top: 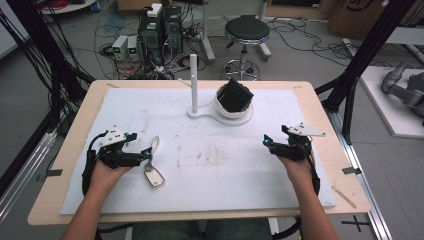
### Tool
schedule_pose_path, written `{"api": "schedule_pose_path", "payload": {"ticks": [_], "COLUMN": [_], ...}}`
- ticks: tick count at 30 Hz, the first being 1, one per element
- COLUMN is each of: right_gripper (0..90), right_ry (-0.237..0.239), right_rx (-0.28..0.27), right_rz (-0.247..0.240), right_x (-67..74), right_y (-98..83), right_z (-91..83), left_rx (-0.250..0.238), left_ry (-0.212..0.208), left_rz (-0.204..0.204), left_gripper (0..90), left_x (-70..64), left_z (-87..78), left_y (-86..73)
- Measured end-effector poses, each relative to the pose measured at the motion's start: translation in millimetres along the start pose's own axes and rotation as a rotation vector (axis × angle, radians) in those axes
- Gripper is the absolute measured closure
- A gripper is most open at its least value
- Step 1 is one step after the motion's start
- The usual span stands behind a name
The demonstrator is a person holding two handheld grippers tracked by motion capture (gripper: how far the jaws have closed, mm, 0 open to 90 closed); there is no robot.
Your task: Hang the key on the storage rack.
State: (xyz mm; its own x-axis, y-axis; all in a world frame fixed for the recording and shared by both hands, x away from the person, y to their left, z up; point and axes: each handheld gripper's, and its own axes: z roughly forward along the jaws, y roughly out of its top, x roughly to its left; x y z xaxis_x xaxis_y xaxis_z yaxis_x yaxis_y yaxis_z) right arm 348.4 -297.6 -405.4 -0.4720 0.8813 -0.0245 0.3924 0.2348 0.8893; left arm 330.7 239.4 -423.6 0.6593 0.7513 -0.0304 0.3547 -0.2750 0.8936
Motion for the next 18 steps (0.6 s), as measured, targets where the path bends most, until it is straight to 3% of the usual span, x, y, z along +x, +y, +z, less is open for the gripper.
{"api": "schedule_pose_path", "payload": {"ticks": [7, 11, 14, 18], "right_gripper": [21.0, 21.0, 21.0, 21.0], "right_ry": [0.010, 0.012, 0.015, 0.016], "right_rx": [0.015, 0.018, 0.021, 0.017], "right_rz": [0.005, -0.011, -0.008, -0.011], "right_x": [-0.9, -0.1, 0.9, 1.4], "right_y": [-0.7, -0.7, -0.7, -0.6], "right_z": [3.0, 4.0, 4.1, 4.1], "left_rx": [0.071, 0.130, 0.209, 0.232], "left_ry": [0.014, 0.025, 0.044, 0.065], "left_rz": [-0.027, -0.011, 0.012, 0.018], "left_gripper": [18.1, 18.1, 18.1, 23.6], "left_x": [-3.7, -8.4, -7.1, -9.2], "left_z": [14.4, 25.4, 33.7, 36.3], "left_y": [-5.2, -7.9, -12.7, -12.6]}}
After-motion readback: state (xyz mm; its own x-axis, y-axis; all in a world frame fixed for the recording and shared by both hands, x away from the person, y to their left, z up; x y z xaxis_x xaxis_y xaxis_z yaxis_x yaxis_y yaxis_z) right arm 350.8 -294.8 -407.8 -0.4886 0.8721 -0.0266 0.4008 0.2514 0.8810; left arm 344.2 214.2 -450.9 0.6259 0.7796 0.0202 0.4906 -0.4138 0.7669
